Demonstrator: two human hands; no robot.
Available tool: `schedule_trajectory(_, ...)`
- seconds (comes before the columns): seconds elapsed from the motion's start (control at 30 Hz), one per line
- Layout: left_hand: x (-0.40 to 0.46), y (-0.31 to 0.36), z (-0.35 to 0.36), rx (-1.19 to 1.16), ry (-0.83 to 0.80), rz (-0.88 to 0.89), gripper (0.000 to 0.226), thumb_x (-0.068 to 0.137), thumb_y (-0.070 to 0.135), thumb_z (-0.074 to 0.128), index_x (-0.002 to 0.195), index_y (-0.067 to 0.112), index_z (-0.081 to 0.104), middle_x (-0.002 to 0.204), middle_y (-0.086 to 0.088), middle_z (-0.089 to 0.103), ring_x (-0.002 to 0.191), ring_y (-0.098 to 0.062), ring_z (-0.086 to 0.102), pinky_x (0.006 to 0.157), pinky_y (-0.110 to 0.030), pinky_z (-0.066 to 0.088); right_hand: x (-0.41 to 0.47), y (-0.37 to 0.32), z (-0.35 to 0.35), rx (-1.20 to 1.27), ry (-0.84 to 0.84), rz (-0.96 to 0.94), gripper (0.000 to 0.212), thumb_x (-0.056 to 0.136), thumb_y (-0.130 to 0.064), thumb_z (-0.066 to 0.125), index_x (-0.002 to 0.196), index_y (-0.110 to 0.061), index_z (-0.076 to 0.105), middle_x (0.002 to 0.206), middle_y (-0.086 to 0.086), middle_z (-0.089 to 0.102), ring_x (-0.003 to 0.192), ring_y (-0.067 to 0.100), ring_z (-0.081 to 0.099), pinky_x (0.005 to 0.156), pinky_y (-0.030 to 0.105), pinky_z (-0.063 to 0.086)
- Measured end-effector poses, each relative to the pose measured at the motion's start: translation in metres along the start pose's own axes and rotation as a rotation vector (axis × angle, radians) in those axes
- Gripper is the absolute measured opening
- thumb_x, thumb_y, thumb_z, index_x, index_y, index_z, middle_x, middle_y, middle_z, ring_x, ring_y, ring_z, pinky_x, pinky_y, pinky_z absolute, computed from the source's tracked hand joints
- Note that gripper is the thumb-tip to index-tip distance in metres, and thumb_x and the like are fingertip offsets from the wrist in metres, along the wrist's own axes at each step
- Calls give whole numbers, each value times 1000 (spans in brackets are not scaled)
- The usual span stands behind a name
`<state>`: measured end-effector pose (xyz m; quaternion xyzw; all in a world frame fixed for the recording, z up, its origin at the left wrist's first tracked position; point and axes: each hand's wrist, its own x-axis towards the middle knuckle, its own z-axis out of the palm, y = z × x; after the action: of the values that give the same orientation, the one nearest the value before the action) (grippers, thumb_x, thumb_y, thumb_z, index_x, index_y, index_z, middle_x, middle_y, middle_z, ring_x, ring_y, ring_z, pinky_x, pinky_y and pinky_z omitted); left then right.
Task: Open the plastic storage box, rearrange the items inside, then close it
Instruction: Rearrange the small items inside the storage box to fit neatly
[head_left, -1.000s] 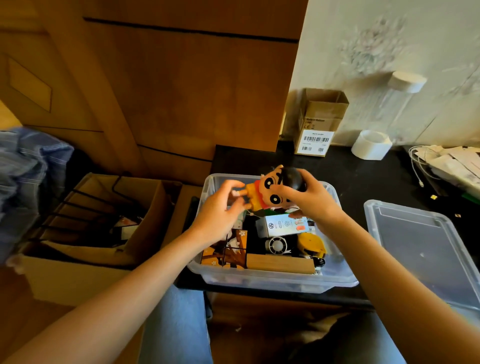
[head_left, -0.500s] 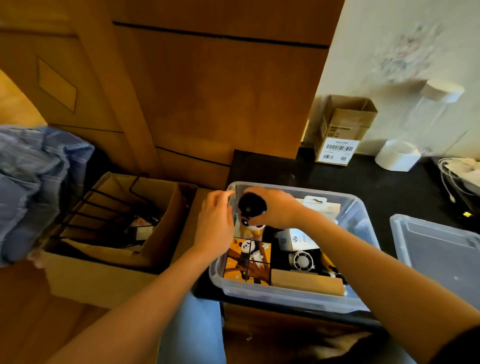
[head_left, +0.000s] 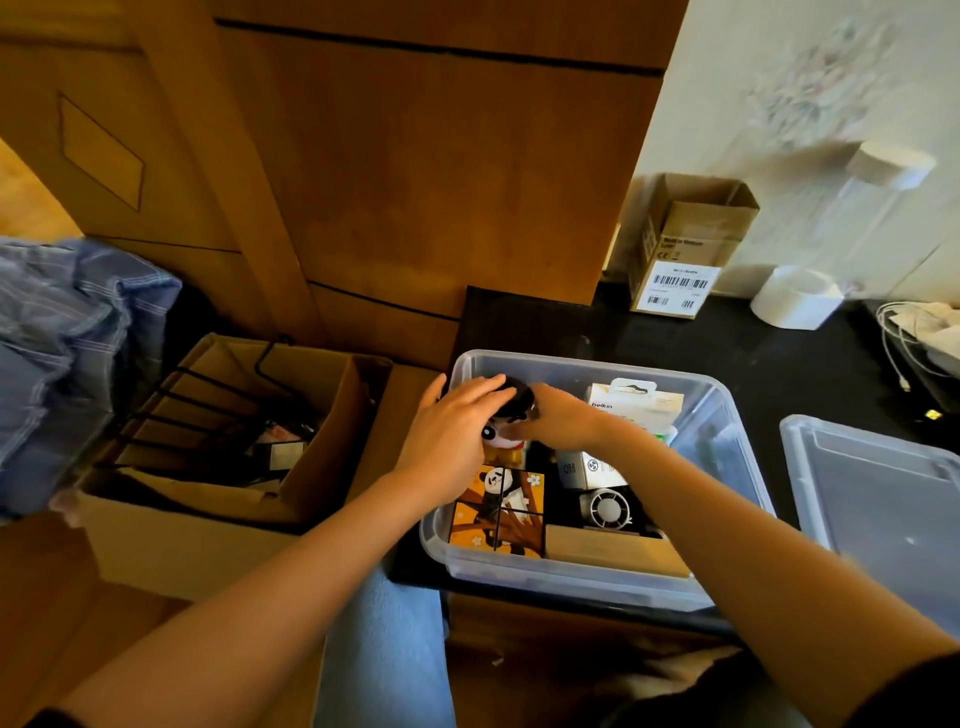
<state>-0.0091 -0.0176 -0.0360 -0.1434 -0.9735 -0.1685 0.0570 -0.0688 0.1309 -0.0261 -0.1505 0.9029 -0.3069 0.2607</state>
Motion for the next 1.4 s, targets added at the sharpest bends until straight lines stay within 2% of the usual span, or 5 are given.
schedule_trajectory(0.2, 0, -3, 5, -4, 17, -20, 65, 89, -3, 43, 145, 29, 34, 154, 9, 27, 141, -10, 23, 118, -40, 10, -17, 16, -10, -91, 1, 53, 26, 93, -8, 47, 111, 2, 62, 108, 18, 63, 100, 31, 58, 94, 40, 47)
schedule_trajectory(0.53, 1, -4, 6, -18, 18, -8, 60, 91, 1, 45, 144, 27, 36, 153, 7, 30, 140, -11, 24, 117, -39, 12, -44, 40, -35, -94, 156, -25, 34, 94, 1, 40, 121, -9, 59, 119, 7, 64, 107, 18, 59, 96, 25, 42)
schedule_trajectory(0.8, -3, -1, 5, 35, 100, 9, 60, 91, -1, 43, 144, 26, 36, 152, 3, 30, 140, -16, 23, 115, -37, 13, -92, 98, -38, -322, 155, 43, 58, 80, -8, 66, 132, -22, 46, 135, 2, 50, 123, 21, 47, 101, 35, 42)
schedule_trajectory(1.1, -3, 3, 1, 38, 99, -27, 56, 90, -3, 43, 140, 24, 43, 148, 2, 36, 136, -18, 32, 111, -35, 21, -94, 97, -22, -408, 463, 1, 51, 83, -28, 67, 129, -25, 46, 131, -1, 54, 108, 18, 58, 78, 28, 53)
schedule_trajectory(1.4, -2, 1, 4, 35, 112, -13, 55, 88, -5, 46, 137, 20, 47, 141, 0, 44, 131, -20, 39, 106, -39, 32, -118, 111, -30, -59, 756, -229, 55, 75, -44, 69, 121, -26, 45, 124, 0, 54, 108, 14, 58, 62, 6, 48)
